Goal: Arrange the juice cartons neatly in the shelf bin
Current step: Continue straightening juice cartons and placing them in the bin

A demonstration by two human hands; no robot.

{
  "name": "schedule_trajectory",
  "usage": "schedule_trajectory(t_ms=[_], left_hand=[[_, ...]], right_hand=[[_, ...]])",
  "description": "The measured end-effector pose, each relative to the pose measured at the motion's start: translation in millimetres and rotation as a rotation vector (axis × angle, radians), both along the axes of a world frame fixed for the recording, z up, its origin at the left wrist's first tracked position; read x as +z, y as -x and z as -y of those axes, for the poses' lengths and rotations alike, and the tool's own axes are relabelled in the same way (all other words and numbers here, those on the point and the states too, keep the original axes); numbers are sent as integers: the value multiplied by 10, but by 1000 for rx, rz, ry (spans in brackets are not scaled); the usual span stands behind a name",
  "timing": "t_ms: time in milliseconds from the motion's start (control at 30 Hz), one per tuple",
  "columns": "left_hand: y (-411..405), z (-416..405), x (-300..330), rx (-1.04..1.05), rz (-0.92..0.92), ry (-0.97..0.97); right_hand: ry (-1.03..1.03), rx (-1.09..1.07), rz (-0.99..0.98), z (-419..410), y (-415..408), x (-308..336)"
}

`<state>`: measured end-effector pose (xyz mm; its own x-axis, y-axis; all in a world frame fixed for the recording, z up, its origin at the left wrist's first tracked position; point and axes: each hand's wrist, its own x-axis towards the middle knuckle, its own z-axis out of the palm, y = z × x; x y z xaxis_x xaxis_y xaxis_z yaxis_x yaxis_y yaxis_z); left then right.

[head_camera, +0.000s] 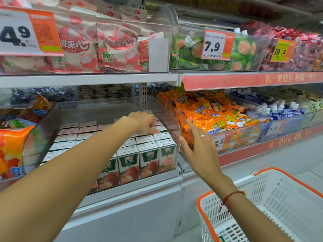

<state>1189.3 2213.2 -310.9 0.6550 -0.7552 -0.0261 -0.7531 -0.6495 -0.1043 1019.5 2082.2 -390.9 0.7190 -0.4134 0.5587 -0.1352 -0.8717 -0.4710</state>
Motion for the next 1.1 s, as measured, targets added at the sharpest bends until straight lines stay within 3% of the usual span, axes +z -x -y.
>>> schedule_trajectory(t_ms=[167, 433, 567, 667, 800, 967, 1100], left_hand=[[63, -42, -98, -7, 133, 120], [338, -370, 50, -11, 213, 760], [574, -649, 71, 103, -59, 1139], [813, -948, -5, 140, -434, 1322], [1221, -1378, -155, 206, -727, 1403], [1496, -1766, -359, 326, -978, 1472], [1542, -1959, -440, 328, -1112, 1368]], right_hand=[[-1, 0, -14, -10, 11, 11], [-49, 22, -62, -95, 76, 222], [-46, 53, 92, -405, 159, 501], [-284, 264, 39, -775, 213, 694], [-707, 544, -242, -1240, 211, 684], [-849, 635, -249, -1514, 240, 436], [-827, 613, -239, -1619, 244, 324]])
